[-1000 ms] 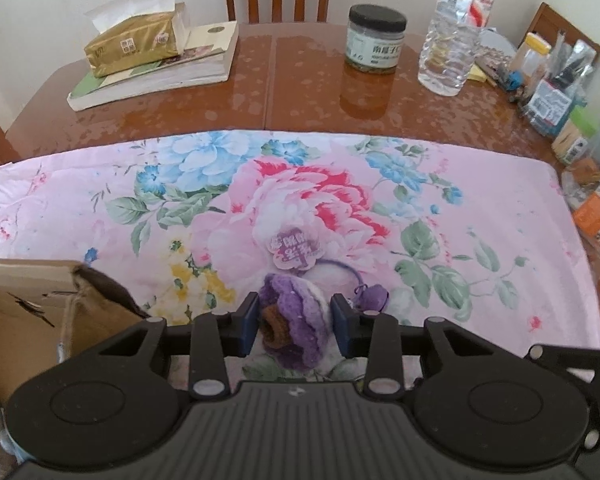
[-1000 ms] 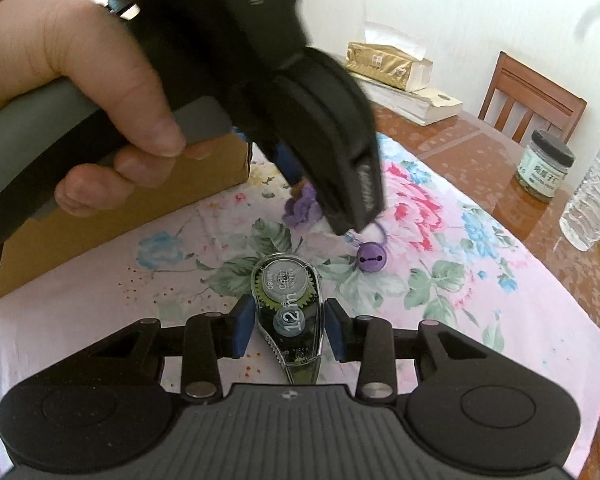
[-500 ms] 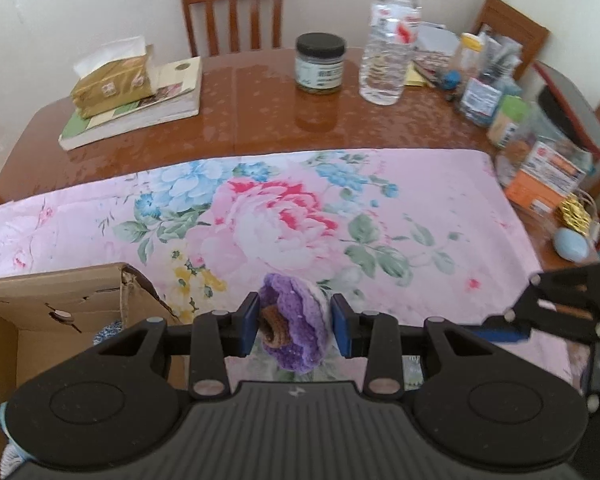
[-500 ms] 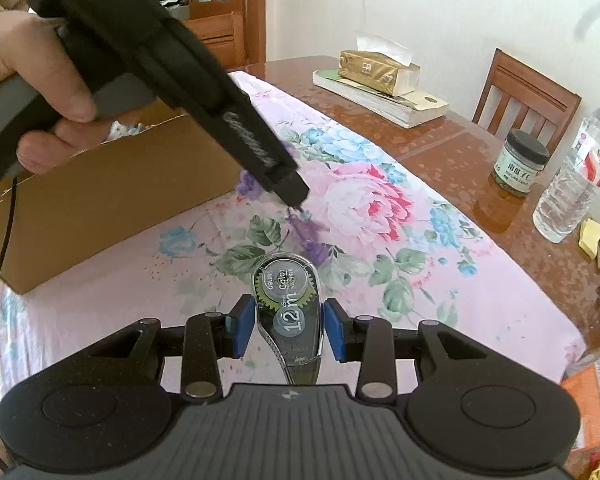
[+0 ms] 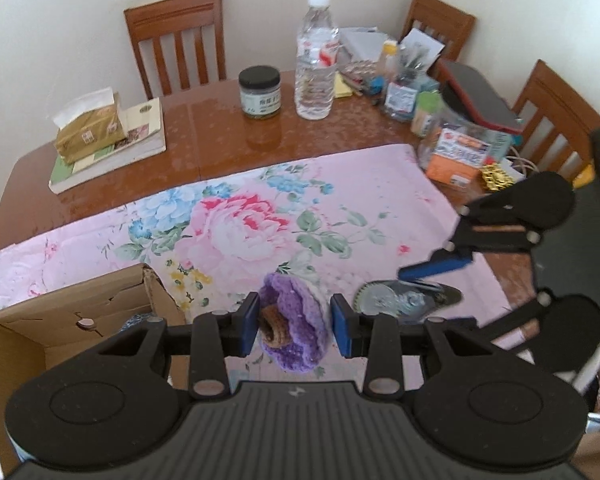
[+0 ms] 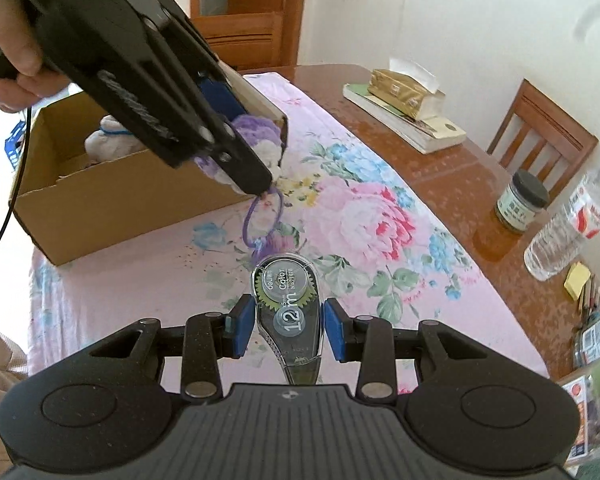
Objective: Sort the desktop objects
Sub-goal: 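Carry the keychain and tape over the box and open the left tool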
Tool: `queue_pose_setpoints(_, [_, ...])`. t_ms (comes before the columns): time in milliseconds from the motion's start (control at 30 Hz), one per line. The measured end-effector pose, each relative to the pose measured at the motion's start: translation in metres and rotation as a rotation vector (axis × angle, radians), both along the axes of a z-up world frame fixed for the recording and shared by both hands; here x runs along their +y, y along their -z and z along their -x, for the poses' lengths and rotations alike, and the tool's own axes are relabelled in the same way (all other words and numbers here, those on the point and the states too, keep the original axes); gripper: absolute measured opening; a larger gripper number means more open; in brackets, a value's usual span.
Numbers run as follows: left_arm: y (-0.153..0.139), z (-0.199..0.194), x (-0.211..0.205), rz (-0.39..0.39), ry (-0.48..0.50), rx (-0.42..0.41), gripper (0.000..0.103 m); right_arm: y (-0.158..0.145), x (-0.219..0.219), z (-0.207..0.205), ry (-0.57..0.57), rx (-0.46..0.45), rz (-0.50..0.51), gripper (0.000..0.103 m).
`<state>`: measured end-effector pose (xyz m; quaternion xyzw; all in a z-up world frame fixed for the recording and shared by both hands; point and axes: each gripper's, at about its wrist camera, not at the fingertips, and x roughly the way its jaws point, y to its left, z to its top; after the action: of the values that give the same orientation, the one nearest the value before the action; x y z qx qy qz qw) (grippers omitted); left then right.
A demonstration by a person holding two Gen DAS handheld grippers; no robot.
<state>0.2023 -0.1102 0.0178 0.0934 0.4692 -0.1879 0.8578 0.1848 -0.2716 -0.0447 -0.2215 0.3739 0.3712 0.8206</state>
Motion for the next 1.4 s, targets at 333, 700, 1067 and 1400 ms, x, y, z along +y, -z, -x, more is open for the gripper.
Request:
queue_pose_setpoints(333, [-0.039,0.037,0.028,0.021,0.013,-0.056,0.036,-0.034,0.029,0.010,-0.076,-0.064,0.004,0.043])
queue_pose_setpoints(700, [-0.072,0.063,0.079,0.022,-0.046,-0.136,0.036,-0.061,0.080,0.017,-0.151,-0.120,-0.021,0.043])
queue_pose_setpoints(1067, [-0.066,0.081,0.141,0.007,-0.132,-0.136,0.036,-0.074,0.141,0.028,-0.233,-0.155,-0.026,0.043])
queue_pose_setpoints(1400, [-0.042,0.088,0.175,-0.022,-0.137,-0.073,0.043,-0.072,0.187,0.029,-0.266,-0.150,-0.020,0.043])
